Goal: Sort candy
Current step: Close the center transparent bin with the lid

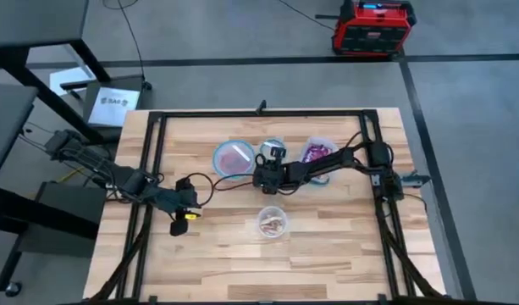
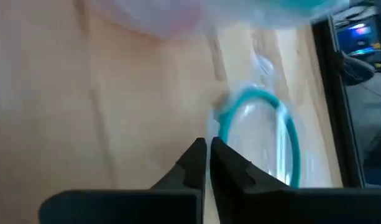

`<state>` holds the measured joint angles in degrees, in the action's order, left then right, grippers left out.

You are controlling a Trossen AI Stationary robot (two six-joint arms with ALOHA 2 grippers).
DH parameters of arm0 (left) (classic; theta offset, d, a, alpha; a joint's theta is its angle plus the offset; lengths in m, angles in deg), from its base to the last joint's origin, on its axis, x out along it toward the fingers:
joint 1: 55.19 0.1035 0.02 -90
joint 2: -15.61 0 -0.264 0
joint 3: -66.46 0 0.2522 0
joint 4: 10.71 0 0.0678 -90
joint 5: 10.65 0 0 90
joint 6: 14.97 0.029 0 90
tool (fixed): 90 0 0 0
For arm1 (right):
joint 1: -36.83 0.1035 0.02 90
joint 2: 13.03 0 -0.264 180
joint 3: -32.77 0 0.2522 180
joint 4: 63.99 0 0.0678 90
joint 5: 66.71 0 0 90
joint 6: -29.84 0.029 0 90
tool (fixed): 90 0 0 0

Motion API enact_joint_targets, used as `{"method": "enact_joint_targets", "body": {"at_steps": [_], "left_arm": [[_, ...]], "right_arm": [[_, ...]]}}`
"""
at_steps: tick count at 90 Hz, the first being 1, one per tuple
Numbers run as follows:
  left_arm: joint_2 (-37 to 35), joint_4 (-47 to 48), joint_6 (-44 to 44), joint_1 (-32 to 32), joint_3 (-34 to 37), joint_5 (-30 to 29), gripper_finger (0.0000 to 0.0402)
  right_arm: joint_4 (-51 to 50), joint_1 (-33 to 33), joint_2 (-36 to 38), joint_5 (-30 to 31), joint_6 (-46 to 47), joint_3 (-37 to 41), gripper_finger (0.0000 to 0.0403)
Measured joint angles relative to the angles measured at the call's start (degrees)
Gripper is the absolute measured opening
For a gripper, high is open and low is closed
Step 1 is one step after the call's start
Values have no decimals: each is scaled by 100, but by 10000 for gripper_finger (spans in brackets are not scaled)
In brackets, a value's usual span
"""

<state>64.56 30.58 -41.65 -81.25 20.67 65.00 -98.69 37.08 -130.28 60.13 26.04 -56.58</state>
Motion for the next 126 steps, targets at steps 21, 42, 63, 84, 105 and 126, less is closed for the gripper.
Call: {"method": "enact_joint_targets", "body": {"at_steps": [21,42,63,84,105,126], "left_arm": [[0,-231,4,1,0,2,113],[0,-607,82,0,-4,-80,113],[0,-1564,403,3,-4,-1012,113],[1,-1800,382,-1,-4,-1010,113],[4,-1787,260,-20,-4,-1004,113],[4,-1740,205,-67,-4,-999,113]], "right_arm": [[-2115,440,1117,-442,1022,-1066,0],[-3481,1004,2407,-1237,2161,-1607,0],[-3278,1768,2978,-1500,2703,-1603,0],[-2643,2464,2879,-1719,3031,-1598,0],[-1836,2701,2636,-2562,3087,-1596,0],[-1881,2342,2036,-3160,2965,-1594,0]]}}
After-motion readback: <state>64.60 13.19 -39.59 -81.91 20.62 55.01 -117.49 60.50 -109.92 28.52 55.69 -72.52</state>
